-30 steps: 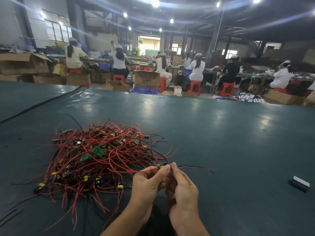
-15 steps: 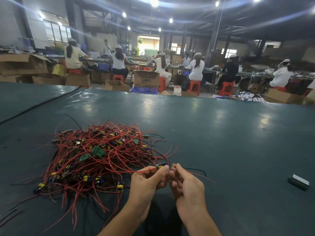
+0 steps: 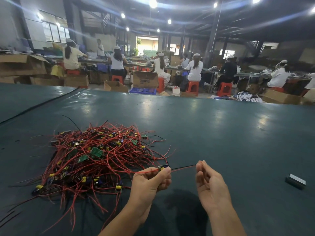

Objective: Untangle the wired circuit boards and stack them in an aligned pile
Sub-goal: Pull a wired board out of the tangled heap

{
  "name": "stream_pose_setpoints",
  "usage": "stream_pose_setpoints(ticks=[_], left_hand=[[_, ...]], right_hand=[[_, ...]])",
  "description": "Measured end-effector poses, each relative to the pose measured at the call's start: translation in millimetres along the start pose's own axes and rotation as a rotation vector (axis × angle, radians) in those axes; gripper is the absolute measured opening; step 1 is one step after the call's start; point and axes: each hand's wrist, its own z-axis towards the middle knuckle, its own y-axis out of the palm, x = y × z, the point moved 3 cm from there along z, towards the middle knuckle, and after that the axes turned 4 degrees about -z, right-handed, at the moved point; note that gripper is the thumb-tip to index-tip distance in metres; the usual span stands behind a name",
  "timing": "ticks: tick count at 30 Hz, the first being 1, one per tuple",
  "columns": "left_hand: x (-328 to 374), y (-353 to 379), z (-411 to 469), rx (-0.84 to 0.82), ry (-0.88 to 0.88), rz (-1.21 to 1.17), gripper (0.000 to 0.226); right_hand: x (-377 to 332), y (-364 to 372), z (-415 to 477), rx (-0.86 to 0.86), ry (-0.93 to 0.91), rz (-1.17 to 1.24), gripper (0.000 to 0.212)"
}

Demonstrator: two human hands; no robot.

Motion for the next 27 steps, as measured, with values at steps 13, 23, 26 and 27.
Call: stream_pose_setpoints(ticks=[13, 23, 26, 27], left_hand=[[7.0, 46.7, 12.2, 0.044, -0.016, -0.052, 0.010], [-7.5, 80.0, 6.2, 0.042, 0.055, -0.039, 0.021], [-18.1, 78.5, 4.4, -0.093, 0.084, 0.211, 0.044], [-22.5, 73.4, 4.6, -0.141, 0.090, 0.369, 0.054]], right_hand=[[13.6, 18.6, -17.1, 0.056, -0.137, -0.136, 0.026], [-8.2, 27.8, -20.3, -0.035, -0.079, -0.202, 0.008], [-24.5, 26.1, -13.5, -0.045, -0.075, -0.182, 0.008], [-33.3, 24.9, -9.7, -0.057, -0.062, -0.179, 0.011]])
